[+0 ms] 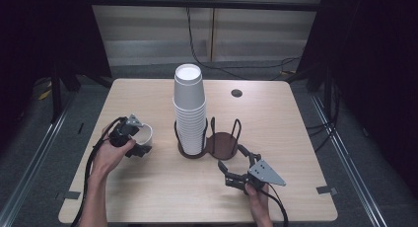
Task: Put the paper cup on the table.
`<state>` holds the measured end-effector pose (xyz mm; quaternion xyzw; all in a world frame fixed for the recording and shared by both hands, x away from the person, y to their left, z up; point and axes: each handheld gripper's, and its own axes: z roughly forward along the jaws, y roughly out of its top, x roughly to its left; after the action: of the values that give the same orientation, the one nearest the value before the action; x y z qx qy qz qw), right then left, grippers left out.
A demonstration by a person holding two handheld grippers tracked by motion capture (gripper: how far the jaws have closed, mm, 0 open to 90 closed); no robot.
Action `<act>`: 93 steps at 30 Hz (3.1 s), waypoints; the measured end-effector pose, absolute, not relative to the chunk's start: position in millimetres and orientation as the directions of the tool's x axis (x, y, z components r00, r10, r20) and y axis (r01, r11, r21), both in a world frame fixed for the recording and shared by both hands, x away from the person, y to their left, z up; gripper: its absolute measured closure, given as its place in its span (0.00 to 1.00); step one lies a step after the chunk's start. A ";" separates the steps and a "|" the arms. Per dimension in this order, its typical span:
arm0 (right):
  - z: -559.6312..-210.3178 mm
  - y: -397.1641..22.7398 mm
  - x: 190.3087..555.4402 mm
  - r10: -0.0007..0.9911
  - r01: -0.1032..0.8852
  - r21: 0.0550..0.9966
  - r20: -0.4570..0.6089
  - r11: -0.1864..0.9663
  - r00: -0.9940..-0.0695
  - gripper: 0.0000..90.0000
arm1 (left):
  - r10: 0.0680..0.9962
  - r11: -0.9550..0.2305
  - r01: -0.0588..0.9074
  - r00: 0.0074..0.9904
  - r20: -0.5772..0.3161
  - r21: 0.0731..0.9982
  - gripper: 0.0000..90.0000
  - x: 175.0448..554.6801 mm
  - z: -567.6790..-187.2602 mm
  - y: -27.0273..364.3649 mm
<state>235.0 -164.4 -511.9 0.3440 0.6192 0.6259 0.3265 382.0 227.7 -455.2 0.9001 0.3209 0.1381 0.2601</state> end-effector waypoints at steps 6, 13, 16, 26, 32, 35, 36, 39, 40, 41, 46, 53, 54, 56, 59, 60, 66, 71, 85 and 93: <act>-511.9 -164.4 235.0 0.835 0.017 1.000 0.026 -0.020 -0.550 0.15 | 0.664 -0.627 0.514 0.746 0.055 0.585 0.14 381.3 -459.2 234.3; -511.9 -164.4 234.9 0.835 0.017 1.000 0.027 -0.021 -0.550 0.15 | 0.691 -0.582 0.520 0.722 0.043 0.625 0.17 377.3 -465.7 240.9; -511.9 -164.4 234.9 0.834 0.016 1.000 0.026 -0.020 -0.551 0.15 | 0.704 -0.564 0.530 0.709 0.035 0.633 0.17 375.0 -467.9 245.7; -511.9 -164.4 234.9 0.834 0.016 1.000 0.026 -0.020 -0.551 0.15 | 0.733 -0.498 0.531 0.680 0.005 0.685 0.17 363.8 -473.0 262.2; -511.9 -164.4 234.8 0.834 0.015 1.000 0.025 -0.020 -0.551 0.15 | 0.761 -0.446 0.514 0.648 0.008 0.733 0.17 348.1 -473.6 265.8; -511.9 -164.4 234.8 0.834 0.015 1.000 0.025 -0.020 -0.551 0.15 | 0.785 -0.400 0.516 0.619 -0.007 0.757 0.17 339.2 -473.4 268.3; -511.9 -164.5 234.8 0.834 0.015 1.000 0.025 -0.020 -0.551 0.15 | 0.787 -0.387 0.510 0.617 -0.013 0.768 0.17 337.0 -473.3 270.4; -512.0 -164.5 234.7 0.835 0.012 1.000 0.023 -0.020 -0.550 0.15 | 0.795 -0.336 0.500 0.606 -0.045 0.799 0.17 328.9 -472.5 275.3; -511.9 -164.5 234.8 0.834 0.012 1.000 0.023 -0.020 -0.552 0.15 | 0.800 -0.321 0.501 0.598 -0.053 0.804 0.18 326.2 -471.8 276.9; -511.9 -164.6 234.8 0.833 0.013 1.000 0.024 -0.020 -0.553 0.15 | 0.806 -0.311 0.493 0.590 -0.050 0.812 0.18 323.3 -471.1 278.4; -511.9 -164.5 234.6 0.834 0.012 1.000 0.023 -0.020 -0.551 0.15 | 0.816 -0.241 0.469 0.571 -0.084 0.850 0.18 308.2 -473.8 280.1; -511.9 -164.5 234.7 0.832 0.014 1.000 0.025 -0.020 -0.555 0.15 | 0.800 -0.207 0.406 0.593 -0.085 0.890 0.18 290.9 -469.9 271.6; -511.9 -164.5 234.7 0.832 0.014 1.000 0.025 -0.020 -0.555 0.15 | 0.800 -0.207 0.406 0.593 -0.085 0.890 0.18 290.9 -469.9 271.6; -511.9 -164.6 234.8 0.831 0.014 1.000 0.025 -0.020 -0.555 0.15 | 0.791 -0.202 0.360 0.609 -0.065 0.911 0.18 283.2 -467.0 269.2; -512.0 -164.6 234.5 0.833 0.011 1.000 0.023 -0.020 -0.552 0.15 | 0.775 -0.107 0.320 0.620 -0.123 0.941 0.18 273.3 -470.4 270.1; -512.0 -164.5 234.6 0.833 0.012 1.000 0.023 -0.020 -0.552 0.15 | 0.775 -0.107 0.320 0.620 -0.123 0.941 0.18 273.3 -470.4 270.1; -511.9 -164.5 234.6 0.833 0.012 1.000 0.023 -0.020 -0.553 0.15 | 0.776 -0.078 0.269 0.621 -0.111 0.960 0.17 256.5 -476.8 261.8; -511.9 -164.5 234.8 0.832 0.015 1.000 0.025 -0.020 -0.555 0.15 | 0.751 -0.062 0.232 0.651 -0.107 0.971 0.17 243.3 -483.9 243.4; -512.0 -164.6 234.6 0.833 0.012 1.000 0.023 -0.020 -0.553 0.15 | 0.718 -0.028 0.130 0.693 -0.071 0.991 0.17 238.6 -503.3 182.5; -512.0 -164.6 234.6 0.833 0.011 1.000 0.023 -0.020 -0.553 0.15 | 0.708 -0.020 0.042 0.706 -0.015 0.999 0.17 230.6 -508.7 178.5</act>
<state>234.6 -164.6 -512.0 0.3410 0.6189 0.6273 0.3273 230.6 178.5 -508.7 0.6652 0.2818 0.2600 0.6407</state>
